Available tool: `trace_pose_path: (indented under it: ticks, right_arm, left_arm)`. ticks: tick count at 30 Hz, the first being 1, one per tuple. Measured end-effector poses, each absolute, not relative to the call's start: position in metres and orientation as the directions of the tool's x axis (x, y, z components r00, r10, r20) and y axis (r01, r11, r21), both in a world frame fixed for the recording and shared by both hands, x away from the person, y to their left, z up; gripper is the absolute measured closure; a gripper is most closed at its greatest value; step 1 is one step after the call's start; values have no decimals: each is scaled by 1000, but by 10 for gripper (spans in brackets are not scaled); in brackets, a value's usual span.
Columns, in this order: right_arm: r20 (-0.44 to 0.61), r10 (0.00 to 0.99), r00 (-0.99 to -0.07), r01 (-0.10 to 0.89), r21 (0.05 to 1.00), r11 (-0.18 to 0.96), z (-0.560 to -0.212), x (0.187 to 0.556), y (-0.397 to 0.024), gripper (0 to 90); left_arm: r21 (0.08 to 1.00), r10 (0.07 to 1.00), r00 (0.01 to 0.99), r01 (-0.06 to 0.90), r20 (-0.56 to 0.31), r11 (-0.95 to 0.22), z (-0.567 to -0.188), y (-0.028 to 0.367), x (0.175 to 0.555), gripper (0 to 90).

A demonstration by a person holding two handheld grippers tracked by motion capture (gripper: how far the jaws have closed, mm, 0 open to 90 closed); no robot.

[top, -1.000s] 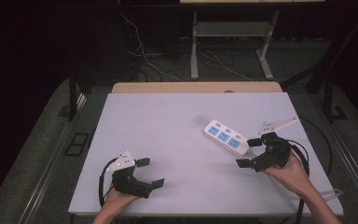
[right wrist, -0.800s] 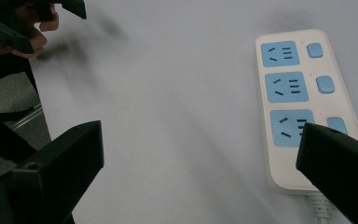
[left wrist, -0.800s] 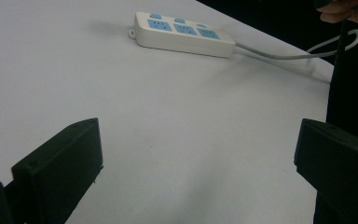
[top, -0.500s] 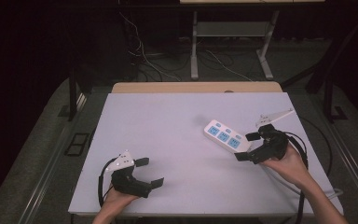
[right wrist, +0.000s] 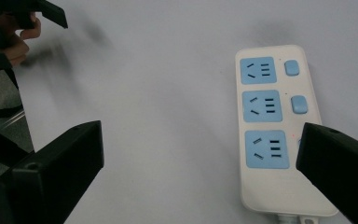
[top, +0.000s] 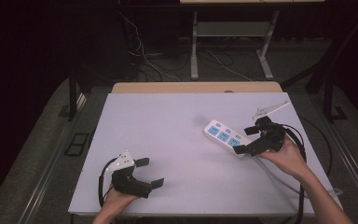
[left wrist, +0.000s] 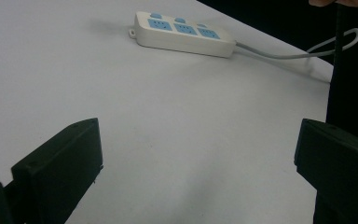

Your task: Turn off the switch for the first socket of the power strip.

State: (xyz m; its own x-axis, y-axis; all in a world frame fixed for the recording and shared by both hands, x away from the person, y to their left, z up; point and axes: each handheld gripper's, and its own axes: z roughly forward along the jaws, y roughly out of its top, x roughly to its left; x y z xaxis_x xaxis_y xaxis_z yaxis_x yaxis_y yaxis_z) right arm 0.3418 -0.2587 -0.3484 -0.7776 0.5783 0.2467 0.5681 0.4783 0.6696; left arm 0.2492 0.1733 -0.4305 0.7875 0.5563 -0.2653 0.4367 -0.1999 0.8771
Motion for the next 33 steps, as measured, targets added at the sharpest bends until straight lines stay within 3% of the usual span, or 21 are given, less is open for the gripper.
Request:
trace_pose_path:
  ticks: [33]
  right_arm:
    - [246,656,-713,630,636,447,-371,378,-266,4]
  left_arm:
    - [877,554,788,438,-269,-197,-431,174,249,0]
